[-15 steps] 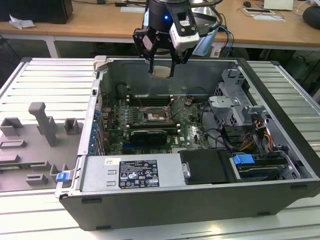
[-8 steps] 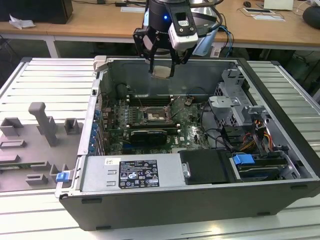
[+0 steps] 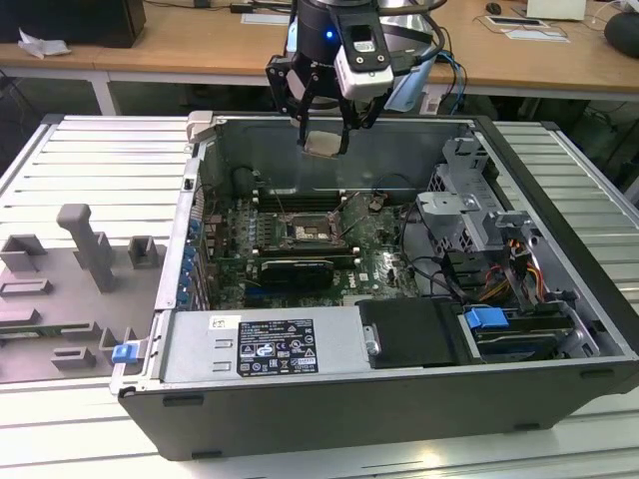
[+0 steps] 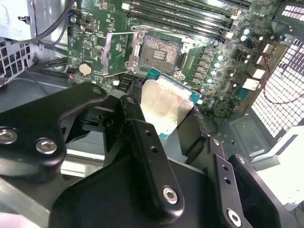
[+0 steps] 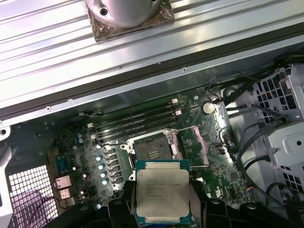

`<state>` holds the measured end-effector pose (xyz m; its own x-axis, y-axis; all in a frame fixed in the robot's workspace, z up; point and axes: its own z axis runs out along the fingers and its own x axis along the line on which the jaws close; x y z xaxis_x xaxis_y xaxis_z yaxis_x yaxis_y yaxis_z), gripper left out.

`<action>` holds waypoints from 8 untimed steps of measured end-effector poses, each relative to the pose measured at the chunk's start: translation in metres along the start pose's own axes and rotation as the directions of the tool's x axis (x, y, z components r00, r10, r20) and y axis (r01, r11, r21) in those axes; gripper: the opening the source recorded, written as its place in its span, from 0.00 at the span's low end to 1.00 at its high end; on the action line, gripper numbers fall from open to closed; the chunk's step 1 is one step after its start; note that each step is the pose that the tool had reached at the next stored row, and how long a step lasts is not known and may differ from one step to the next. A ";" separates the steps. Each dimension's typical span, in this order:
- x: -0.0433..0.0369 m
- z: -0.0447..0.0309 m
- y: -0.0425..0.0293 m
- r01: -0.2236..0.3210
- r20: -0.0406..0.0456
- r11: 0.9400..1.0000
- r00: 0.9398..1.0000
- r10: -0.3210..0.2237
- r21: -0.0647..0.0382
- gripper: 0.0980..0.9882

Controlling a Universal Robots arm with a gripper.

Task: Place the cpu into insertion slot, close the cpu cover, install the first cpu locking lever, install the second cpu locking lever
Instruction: 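Place the cpu into insertion slot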

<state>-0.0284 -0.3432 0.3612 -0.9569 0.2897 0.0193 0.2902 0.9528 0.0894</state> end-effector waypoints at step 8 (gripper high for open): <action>0.0000 0.0001 0.0000 -0.034 0.003 0.999 0.999 0.034 -0.001 0.50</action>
<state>-0.0284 -0.3432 0.3612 -0.9465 0.3222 0.0194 0.3226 0.9423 0.0892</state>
